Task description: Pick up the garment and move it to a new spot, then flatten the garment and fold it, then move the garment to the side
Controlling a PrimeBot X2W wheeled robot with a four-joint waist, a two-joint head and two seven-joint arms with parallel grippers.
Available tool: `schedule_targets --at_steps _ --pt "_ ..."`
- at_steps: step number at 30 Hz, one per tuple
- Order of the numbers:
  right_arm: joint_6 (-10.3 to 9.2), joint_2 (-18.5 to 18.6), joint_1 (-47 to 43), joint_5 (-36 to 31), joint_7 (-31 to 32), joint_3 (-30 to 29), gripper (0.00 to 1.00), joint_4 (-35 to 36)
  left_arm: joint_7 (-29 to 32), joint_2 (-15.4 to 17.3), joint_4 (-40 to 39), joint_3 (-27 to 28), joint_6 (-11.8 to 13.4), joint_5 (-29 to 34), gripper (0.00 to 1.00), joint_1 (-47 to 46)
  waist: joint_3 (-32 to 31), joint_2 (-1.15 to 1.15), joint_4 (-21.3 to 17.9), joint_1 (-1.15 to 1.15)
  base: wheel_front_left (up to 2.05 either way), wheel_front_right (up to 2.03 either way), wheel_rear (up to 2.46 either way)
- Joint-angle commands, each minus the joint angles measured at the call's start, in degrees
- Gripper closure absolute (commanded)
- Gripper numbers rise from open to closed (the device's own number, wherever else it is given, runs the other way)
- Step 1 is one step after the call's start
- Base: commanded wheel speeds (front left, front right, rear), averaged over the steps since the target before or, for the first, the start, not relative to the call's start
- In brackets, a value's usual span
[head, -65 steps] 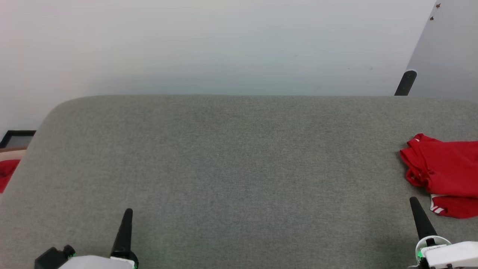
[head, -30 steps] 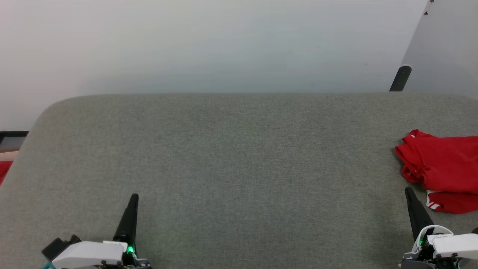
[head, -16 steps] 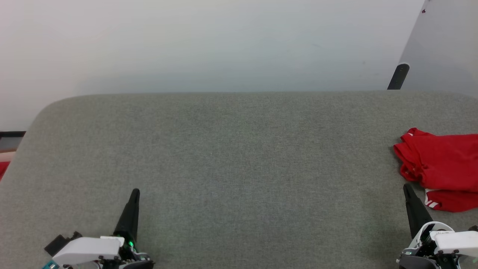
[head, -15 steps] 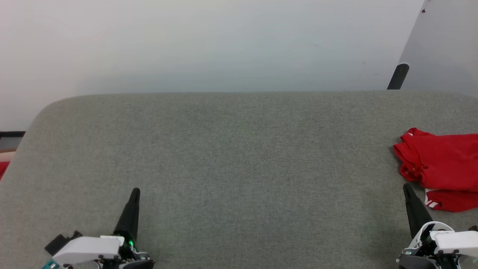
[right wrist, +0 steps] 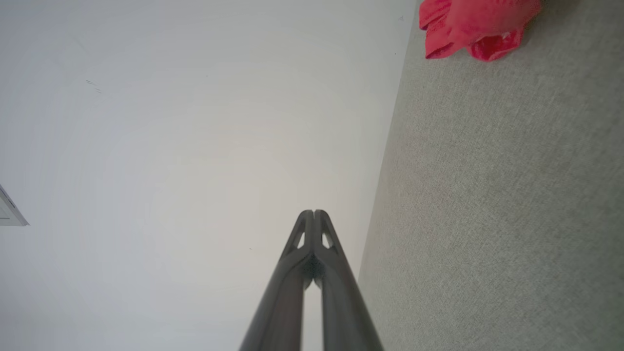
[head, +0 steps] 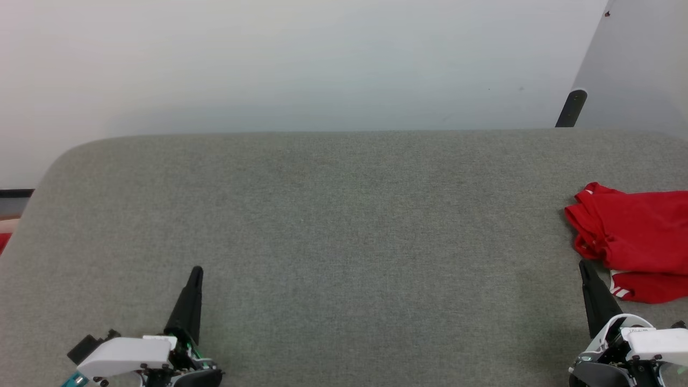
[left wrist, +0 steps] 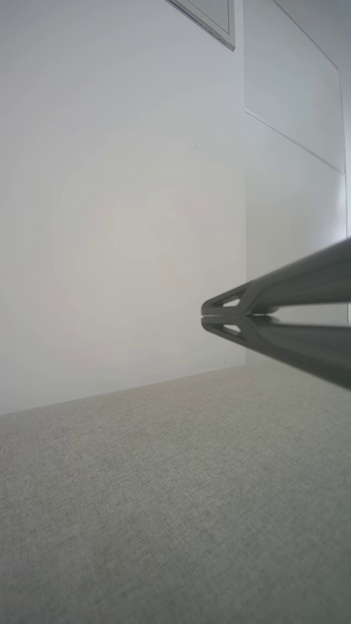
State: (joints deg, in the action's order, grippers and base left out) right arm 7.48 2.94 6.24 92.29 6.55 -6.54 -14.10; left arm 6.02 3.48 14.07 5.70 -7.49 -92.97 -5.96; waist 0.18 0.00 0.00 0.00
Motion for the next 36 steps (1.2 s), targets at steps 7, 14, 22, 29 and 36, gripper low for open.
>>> schedule_targets --at_steps 7,14,22,29,36 --pt "0.02 -0.18 0.11 0.21 0.04 -0.01 1.00 -0.02 0.07 -0.15 0.08 0.20 0.00 -0.06 1.00 -0.59 0.00 0.00 0.00 0.00 0.00 0.00 0.00" --pt "0.02 -0.18 0.11 0.21 0.04 0.00 1.00 -0.02 0.17 -0.20 0.08 0.28 0.00 0.03 1.00 -0.60 0.00 0.00 0.00 0.00 0.00 0.00 0.00" --pt "0.02 -0.18 0.11 0.22 0.03 0.00 1.00 -0.02 0.25 -0.25 0.08 0.35 0.00 0.08 1.00 -0.61 0.00 0.00 0.00 0.00 0.00 0.00 0.00" --pt "0.02 -0.18 0.11 0.22 0.03 0.01 1.00 -0.02 0.31 -0.29 0.08 0.41 0.00 0.17 1.00 -0.62 0.00 0.00 0.00 0.00 0.00 0.00 0.00" --pt "0.02 -0.18 0.11 0.22 0.03 0.01 1.00 -0.02 0.38 -0.33 0.09 0.46 0.00 0.23 1.00 -0.63 0.00 0.00 0.00 0.00 0.00 0.00 0.00"
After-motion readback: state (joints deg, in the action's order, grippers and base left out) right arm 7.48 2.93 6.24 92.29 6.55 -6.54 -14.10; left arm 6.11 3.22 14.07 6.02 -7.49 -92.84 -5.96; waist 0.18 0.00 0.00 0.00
